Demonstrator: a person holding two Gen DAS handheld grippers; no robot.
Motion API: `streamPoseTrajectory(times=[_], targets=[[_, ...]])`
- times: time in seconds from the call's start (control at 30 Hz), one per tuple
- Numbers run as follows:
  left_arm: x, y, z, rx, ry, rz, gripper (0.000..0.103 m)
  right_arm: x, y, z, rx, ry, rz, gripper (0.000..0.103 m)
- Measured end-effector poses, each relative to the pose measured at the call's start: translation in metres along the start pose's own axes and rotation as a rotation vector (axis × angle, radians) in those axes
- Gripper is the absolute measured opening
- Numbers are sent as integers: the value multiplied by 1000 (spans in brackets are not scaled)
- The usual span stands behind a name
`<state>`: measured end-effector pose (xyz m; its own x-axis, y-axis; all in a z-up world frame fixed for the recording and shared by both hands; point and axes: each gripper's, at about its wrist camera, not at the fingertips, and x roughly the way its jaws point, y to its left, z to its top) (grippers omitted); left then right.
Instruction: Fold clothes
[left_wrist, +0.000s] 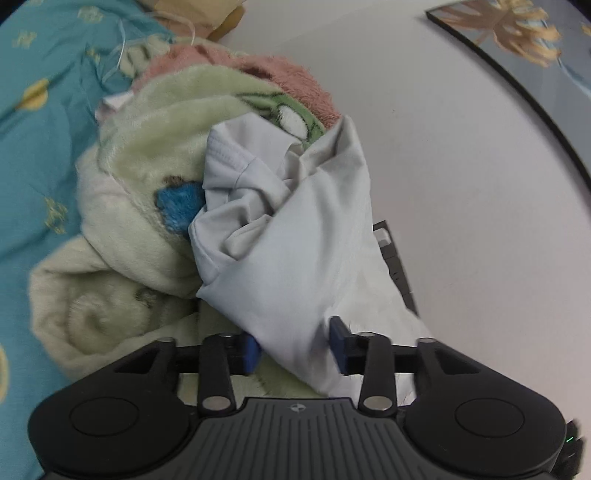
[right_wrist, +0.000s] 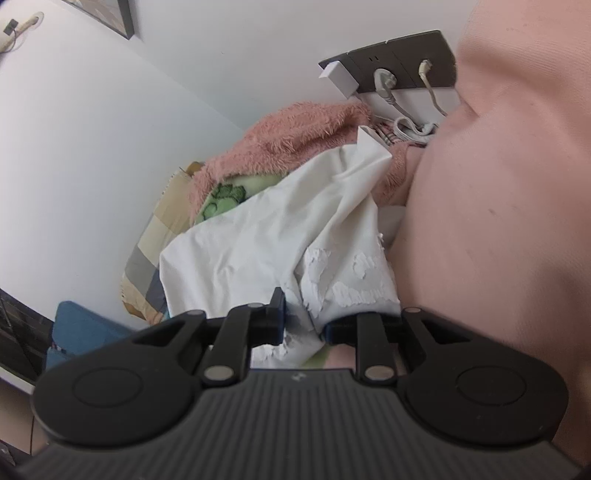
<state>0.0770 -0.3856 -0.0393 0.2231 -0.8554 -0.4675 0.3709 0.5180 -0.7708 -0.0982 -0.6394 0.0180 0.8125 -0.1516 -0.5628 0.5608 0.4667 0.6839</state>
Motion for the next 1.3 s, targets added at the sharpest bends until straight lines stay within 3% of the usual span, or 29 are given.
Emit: streamPoseTrajectory(times=[0.1,0.17,0.23,0.3,0.43,0.5,0.6,0.87,1.3], targets=[[-21,-25,-1,115,-20,51,77,-24,11,-2,-52,-24,-35,28],[-37,-46,1,201,-36,83,82,-42,18,-4,-87,-51,-53,35],[-56,-63,-4,268,-65,99,88,-60,27,-6,-128,-88,-63,50],[-76,-79,-12,328,-99,110,102,-80,37,-10,-177,-139,-63,73],[-117,-110,-26,447,-167,132,103,-114,55,-22,-274,-210,-43,78],[-138,-125,-34,507,-201,143,103,-126,63,-29,-316,-224,-31,86],[-167,-146,-46,595,-250,161,103,-140,73,-42,-377,-251,-18,85],[-211,-149,-87,747,-340,203,103,-153,86,-90,-529,-301,11,85],[-249,-111,-122,750,-431,245,103,-140,103,-168,-725,-376,-19,85]])
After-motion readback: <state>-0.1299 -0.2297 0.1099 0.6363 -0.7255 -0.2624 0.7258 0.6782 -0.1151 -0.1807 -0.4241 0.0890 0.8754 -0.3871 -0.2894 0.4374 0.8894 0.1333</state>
